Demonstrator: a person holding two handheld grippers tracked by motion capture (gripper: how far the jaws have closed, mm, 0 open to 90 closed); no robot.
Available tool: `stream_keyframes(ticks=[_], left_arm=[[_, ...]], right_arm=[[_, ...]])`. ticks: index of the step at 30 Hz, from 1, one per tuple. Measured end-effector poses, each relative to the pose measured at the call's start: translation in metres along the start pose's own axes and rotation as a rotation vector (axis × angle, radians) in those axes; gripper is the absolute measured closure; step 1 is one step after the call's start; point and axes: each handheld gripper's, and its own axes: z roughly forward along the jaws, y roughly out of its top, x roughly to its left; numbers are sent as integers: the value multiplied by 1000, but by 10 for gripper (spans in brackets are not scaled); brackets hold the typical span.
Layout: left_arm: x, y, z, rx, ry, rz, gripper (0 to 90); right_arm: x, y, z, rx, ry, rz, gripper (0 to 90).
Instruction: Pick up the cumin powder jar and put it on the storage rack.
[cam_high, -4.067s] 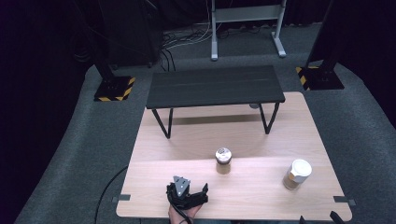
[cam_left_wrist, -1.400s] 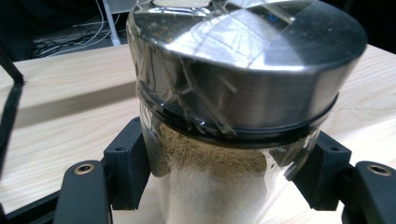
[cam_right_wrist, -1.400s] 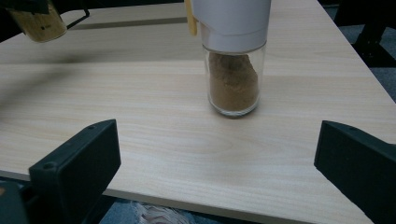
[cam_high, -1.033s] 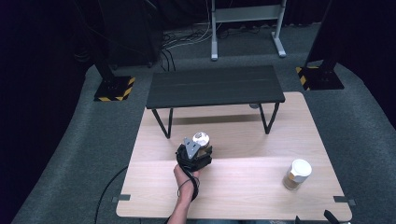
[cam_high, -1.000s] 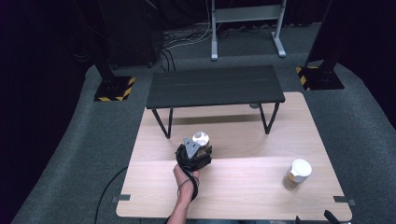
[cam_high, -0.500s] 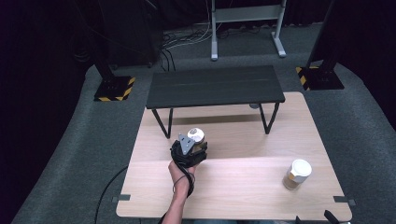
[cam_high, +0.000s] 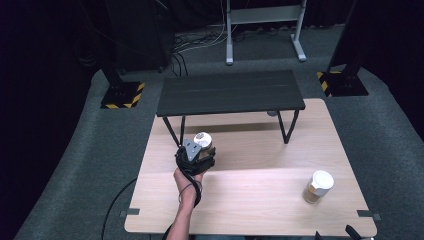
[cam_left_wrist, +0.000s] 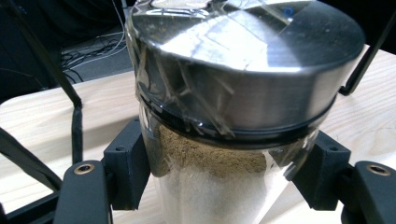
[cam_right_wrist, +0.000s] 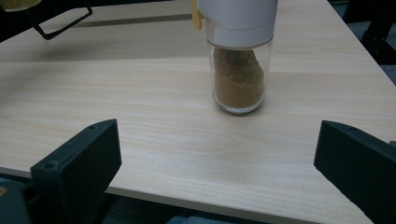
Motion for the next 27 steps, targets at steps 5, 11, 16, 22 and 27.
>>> stream_keyframes(ticks=[5,11,16,22,27], left_arm=[[2,6,-2,-4,5,13,302],[5,13,-5,-12,4,22,302],[9,19,-6,-14,3,30,302],[13,25,-6,-19,-2,24,302],[12,33,-5,-24,-7,33,302]], right_arm=[[0,0,1,5,-3,3,0],[0,1,0,6,-4,-2,3],[1,2,0,8,4,-4,7],[0,2,0,7,4,-2,7],[0,2,0,8,3,-1,8]])
